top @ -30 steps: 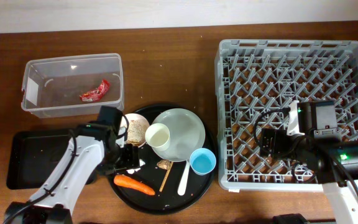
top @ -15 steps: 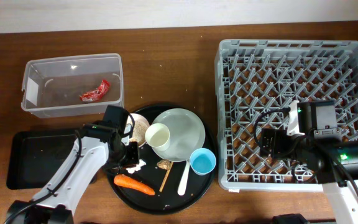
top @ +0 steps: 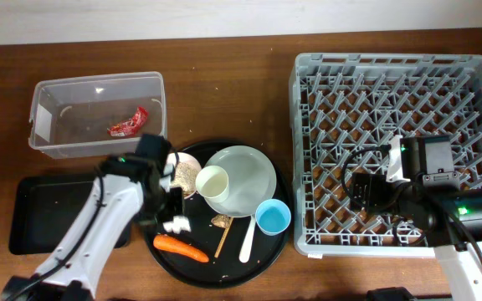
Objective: Sort waste into correct bins and load items into the dishwasher rack
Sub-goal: 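Grasp the white tissue with the left gripper and drop it in the clear bin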
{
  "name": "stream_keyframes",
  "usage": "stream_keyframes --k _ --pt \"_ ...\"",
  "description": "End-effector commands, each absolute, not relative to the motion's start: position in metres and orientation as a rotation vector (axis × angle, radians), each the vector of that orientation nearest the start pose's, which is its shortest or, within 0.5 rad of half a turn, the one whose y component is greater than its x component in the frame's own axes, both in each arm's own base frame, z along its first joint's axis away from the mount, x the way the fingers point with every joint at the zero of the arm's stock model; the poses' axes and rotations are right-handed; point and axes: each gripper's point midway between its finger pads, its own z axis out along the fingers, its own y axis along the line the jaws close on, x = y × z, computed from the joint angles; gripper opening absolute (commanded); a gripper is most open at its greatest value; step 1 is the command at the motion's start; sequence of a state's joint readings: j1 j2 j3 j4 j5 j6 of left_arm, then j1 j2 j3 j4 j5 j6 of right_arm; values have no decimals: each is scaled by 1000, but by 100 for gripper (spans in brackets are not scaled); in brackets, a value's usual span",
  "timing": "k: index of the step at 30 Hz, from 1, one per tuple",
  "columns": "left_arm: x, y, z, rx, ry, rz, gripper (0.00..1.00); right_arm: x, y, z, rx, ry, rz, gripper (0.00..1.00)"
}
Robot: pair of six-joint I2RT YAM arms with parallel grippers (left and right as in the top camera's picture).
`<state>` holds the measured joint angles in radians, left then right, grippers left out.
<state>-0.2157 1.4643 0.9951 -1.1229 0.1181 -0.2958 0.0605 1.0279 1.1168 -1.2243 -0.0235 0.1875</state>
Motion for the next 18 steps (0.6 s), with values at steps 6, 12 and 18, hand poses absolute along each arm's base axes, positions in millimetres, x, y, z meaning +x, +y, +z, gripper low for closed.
stream_keyframes --k 6,12,18 --pt "351 -16 203 -229 2644 38 1 228 16 205 169 2685 94 98" --pt "419 12 216 -325 2406 64 15 228 16 205 169 2685 94 98" --pt "443 13 155 -332 2515 80 93 227 16 204 169 2690 93 98"
